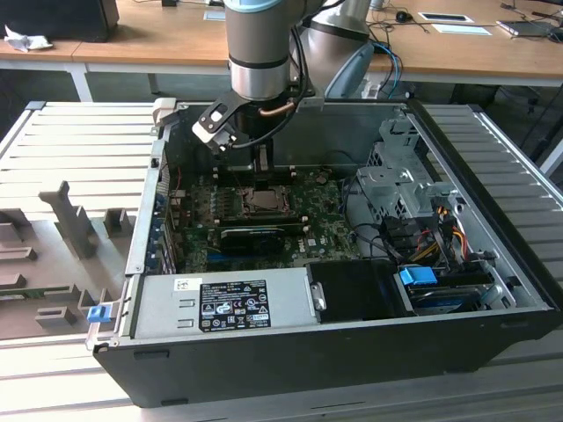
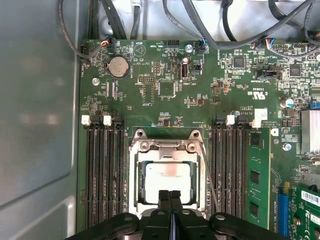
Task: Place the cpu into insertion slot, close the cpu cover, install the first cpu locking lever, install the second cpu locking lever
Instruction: 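Install the first cpu locking lever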
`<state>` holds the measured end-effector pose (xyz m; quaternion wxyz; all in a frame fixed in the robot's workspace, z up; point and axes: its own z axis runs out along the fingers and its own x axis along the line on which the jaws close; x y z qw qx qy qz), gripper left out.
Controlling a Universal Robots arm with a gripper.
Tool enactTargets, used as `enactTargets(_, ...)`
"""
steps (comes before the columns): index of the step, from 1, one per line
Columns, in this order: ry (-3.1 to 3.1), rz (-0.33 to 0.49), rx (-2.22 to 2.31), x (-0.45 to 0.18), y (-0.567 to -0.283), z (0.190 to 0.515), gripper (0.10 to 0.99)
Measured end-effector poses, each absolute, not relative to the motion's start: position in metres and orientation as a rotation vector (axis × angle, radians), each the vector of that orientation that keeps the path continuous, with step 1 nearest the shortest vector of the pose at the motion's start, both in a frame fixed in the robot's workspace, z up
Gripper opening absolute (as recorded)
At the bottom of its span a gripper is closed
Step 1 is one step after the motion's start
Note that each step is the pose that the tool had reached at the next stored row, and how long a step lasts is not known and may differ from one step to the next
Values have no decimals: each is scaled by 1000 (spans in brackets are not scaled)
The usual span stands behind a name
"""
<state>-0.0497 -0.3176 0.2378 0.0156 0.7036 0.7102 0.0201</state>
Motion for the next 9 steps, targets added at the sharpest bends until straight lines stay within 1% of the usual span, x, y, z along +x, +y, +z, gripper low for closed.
enactTargets(9,2209,63,2189,-50,-318,248,106)
